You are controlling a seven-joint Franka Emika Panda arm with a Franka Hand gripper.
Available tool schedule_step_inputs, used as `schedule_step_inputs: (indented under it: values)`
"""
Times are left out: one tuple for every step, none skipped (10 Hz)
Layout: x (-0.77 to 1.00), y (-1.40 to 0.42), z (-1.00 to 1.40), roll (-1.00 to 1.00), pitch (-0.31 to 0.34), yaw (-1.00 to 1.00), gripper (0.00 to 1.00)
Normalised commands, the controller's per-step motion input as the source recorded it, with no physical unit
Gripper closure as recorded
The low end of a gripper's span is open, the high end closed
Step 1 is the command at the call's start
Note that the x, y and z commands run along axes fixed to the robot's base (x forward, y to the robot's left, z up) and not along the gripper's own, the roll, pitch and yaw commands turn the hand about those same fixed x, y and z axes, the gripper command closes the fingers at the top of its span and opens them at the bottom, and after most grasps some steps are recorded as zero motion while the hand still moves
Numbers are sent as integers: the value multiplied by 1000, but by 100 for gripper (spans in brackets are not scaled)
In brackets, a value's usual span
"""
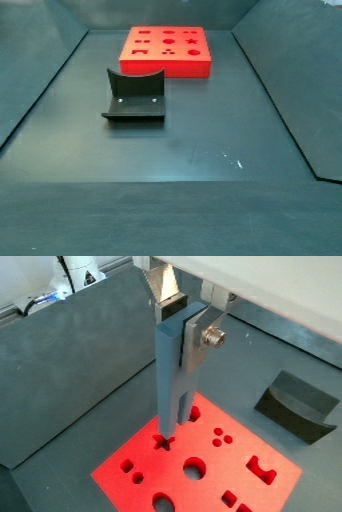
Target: Insert the double-square object.
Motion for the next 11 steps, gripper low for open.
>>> schedule_step_inputs:
  values:
    - [0,-194,0,-20,-106,-866,100]
    - [0,0,-46,-14,-43,-1000,100]
    - [0,0,-71,0,0,-1000,100]
    - [0,0,-63,0,0,-1000,100]
    - [0,0,-63,0,0,-1000,100]
    - [0,0,-66,0,0,-1000,100]
    - [289,0,-80,0,0,-874,100]
    - [346,-3,-89,0,0,-826,100]
    - [317,0,-91,0,0,-854,100]
    - [309,0,-57,-3,0,-863,100]
    - [214,0,-14,-16,0,-937,100]
